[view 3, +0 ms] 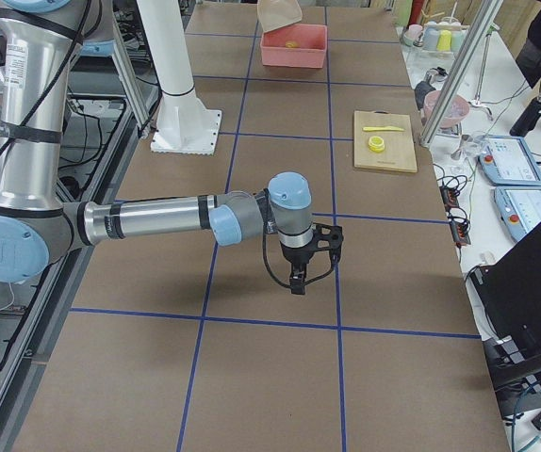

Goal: Sweep and dump trash into bin
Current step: 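Shake the tilted dustpan over the bin with the left gripper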

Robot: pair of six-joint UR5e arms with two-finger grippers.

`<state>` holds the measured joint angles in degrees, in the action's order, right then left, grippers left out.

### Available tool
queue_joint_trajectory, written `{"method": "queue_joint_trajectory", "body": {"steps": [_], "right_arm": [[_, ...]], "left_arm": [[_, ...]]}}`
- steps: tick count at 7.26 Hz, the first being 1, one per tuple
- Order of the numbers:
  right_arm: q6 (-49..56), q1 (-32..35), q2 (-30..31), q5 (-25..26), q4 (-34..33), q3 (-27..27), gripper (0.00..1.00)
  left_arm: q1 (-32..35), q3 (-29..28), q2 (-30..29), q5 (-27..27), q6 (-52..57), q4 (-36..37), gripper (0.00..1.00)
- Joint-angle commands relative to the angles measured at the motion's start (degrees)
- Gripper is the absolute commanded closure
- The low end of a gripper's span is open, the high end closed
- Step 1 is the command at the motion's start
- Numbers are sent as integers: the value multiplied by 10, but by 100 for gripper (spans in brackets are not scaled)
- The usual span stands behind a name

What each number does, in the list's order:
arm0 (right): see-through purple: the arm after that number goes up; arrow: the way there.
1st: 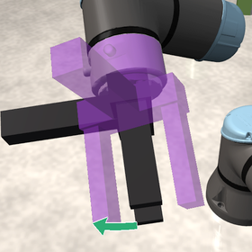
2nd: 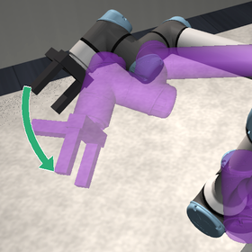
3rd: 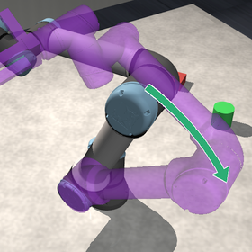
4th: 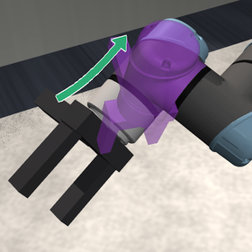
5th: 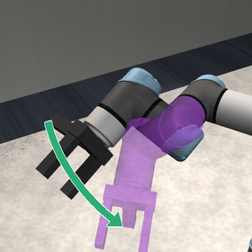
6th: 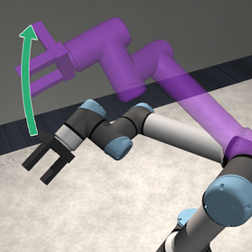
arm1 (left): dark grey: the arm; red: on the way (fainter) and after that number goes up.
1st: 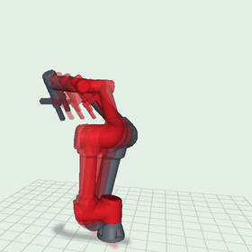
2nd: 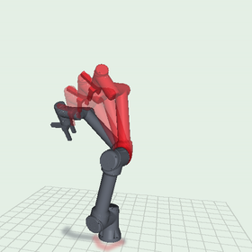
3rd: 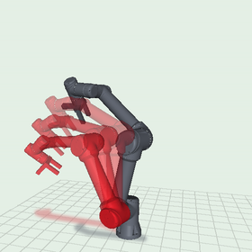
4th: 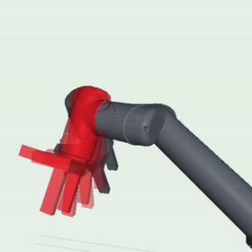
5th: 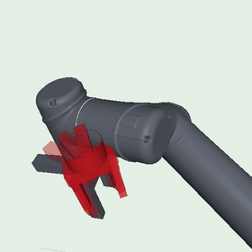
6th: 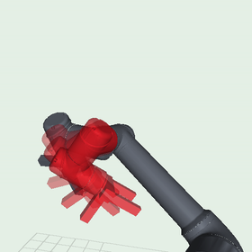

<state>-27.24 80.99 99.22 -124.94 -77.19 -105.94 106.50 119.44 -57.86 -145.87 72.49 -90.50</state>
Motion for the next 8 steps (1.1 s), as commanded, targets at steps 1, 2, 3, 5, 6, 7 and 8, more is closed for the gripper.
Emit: {"method": "queue_joint_trajectory", "body": {"steps": [1,2,3,5,6,7,8], "right_arm": [[-17,33,-9,-8,0,19,0],[-16,59,-32,-40,1,61,0],[-11,85,-56,-80,2,104,0],[76,91,-47,-97,29,114,0],[129,92,-46,-98,29,114,0],[158,92,-45,-100,27,115,0],[179,92,-45,-100,25,115,0]], "left_arm": [[29,7,-30,-74,1,42,100],[44,7,-48,-94,-2,45,100],[39,6,-68,-108,-2,45,100],[-13,13,-88,-142,5,36,100],[-67,14,-96,-178,13,11,100],[-123,13,-102,-196,12,-22,100],[-192,11,-115,-196,11,-54,100]]}}
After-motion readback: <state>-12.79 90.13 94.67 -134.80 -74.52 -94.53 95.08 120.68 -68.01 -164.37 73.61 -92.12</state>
